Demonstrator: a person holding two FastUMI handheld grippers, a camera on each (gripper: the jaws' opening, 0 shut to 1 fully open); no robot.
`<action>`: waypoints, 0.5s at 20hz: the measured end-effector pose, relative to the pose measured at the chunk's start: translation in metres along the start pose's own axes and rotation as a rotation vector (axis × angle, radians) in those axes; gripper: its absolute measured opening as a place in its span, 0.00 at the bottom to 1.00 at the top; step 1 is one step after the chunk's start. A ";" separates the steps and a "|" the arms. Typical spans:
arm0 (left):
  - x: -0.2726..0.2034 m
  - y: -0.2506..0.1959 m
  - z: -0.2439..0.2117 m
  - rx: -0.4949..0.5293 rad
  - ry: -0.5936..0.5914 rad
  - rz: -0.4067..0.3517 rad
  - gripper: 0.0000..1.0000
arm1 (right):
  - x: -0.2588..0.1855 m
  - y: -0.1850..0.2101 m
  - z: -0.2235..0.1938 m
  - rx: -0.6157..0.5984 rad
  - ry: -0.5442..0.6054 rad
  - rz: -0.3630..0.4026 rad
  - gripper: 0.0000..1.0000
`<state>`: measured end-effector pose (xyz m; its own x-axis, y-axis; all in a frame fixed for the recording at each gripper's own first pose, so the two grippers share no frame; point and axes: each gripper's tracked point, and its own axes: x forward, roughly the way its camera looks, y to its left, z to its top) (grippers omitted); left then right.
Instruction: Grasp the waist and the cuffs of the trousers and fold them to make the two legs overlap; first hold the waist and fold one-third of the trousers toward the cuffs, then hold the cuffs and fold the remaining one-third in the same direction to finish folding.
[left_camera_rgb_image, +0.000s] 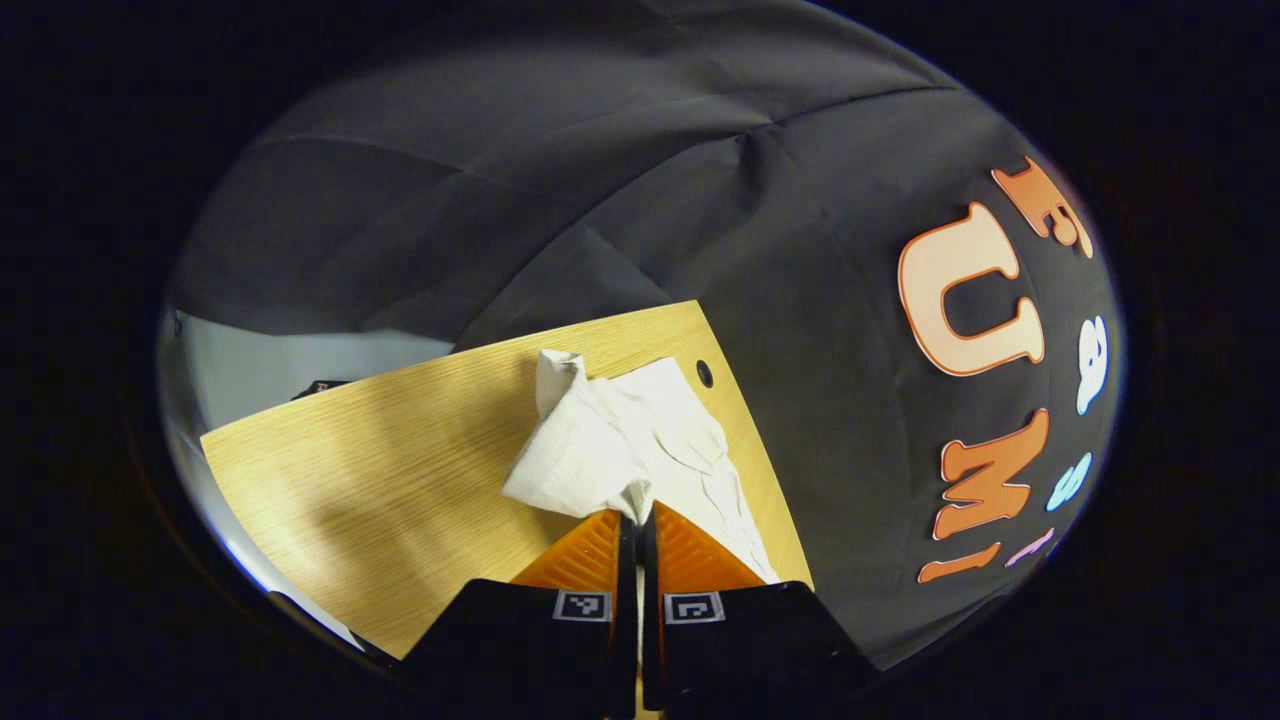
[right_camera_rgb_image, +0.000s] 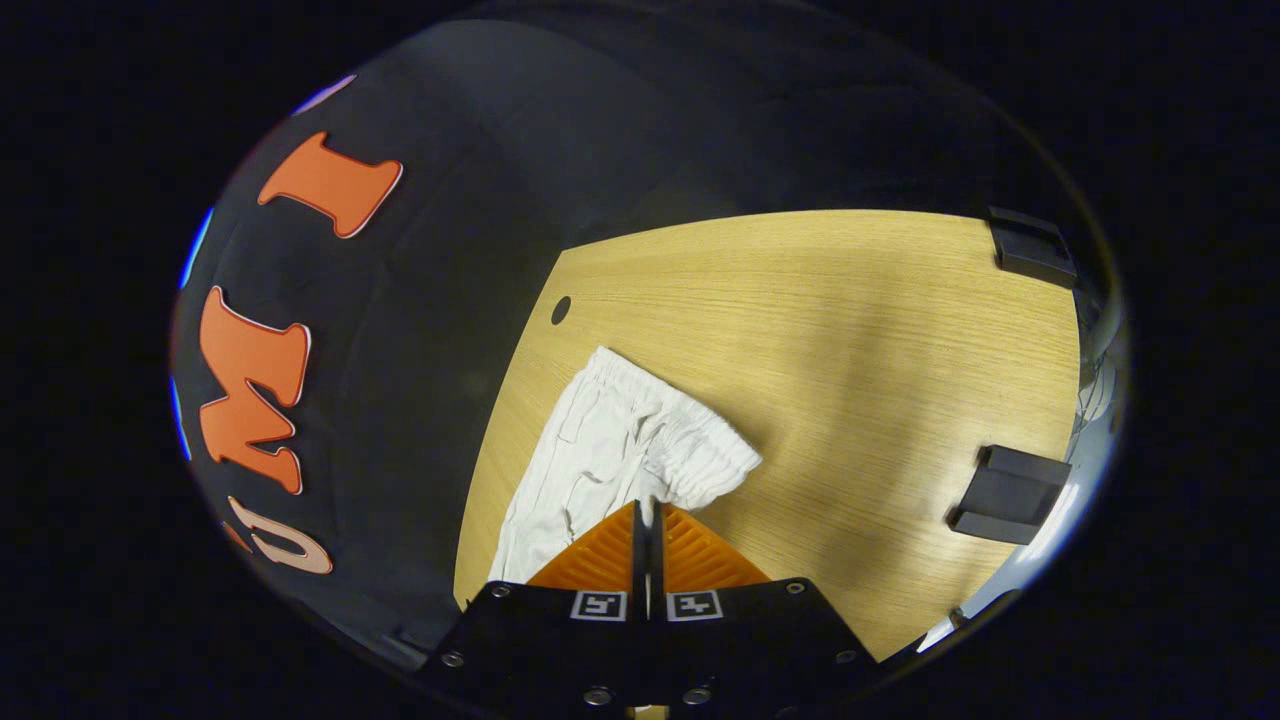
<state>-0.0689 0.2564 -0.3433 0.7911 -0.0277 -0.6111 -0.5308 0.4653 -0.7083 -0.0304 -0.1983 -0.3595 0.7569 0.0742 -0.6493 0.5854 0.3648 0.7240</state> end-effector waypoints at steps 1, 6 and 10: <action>0.003 -0.004 0.003 0.007 0.009 0.001 0.05 | 0.000 0.002 0.005 0.001 -0.005 -0.001 0.00; 0.021 -0.026 0.011 0.037 0.055 0.014 0.06 | 0.005 0.019 0.013 0.023 -0.021 -0.003 0.01; 0.041 -0.048 0.018 0.073 0.063 0.012 0.05 | 0.024 0.036 0.023 0.017 0.006 -0.015 0.00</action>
<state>-0.0054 0.2487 -0.3281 0.7629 -0.0759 -0.6421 -0.5152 0.5287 -0.6746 0.0158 -0.2046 -0.3439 0.7464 0.0742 -0.6613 0.6014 0.3501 0.7181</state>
